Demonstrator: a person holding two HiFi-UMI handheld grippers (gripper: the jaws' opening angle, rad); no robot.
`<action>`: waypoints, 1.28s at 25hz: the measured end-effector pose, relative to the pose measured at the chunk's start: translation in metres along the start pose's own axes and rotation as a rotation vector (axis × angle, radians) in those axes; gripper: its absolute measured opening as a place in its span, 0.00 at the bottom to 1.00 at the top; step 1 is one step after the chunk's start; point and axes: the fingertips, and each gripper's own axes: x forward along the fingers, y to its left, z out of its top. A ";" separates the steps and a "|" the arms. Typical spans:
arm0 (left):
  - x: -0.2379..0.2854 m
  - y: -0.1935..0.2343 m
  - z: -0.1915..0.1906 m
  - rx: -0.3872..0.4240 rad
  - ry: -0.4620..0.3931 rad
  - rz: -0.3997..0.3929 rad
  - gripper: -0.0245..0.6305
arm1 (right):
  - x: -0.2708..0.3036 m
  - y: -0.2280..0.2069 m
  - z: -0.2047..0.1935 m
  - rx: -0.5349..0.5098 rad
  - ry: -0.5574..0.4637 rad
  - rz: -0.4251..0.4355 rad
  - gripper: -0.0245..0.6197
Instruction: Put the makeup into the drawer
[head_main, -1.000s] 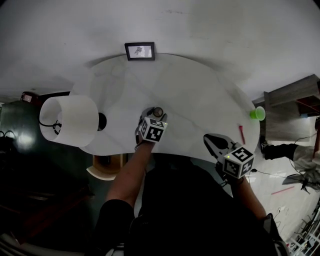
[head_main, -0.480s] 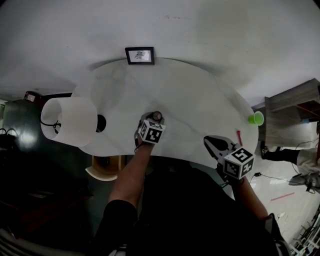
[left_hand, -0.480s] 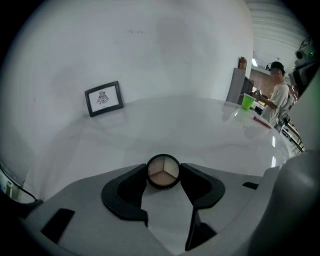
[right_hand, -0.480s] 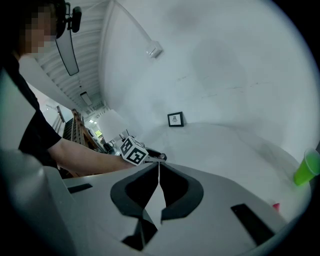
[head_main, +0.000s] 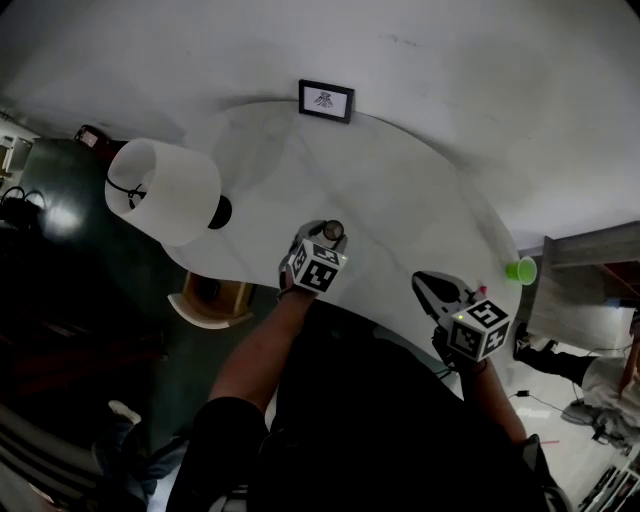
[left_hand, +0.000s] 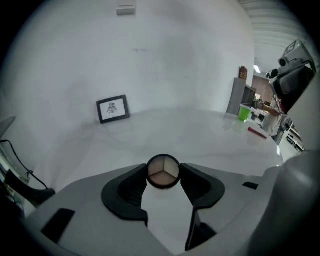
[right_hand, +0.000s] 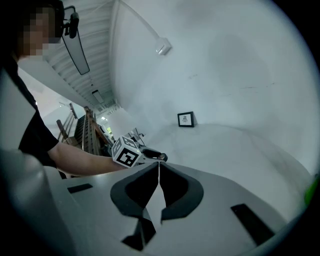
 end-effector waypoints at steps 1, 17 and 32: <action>-0.006 -0.001 0.001 -0.004 -0.008 0.007 0.38 | 0.002 0.002 0.000 -0.008 0.007 0.016 0.06; -0.134 0.041 -0.061 -0.220 -0.084 0.177 0.38 | 0.109 0.095 0.028 -0.162 0.124 0.302 0.06; -0.232 0.127 -0.192 -0.472 -0.088 0.347 0.38 | 0.216 0.241 0.010 -0.311 0.266 0.498 0.06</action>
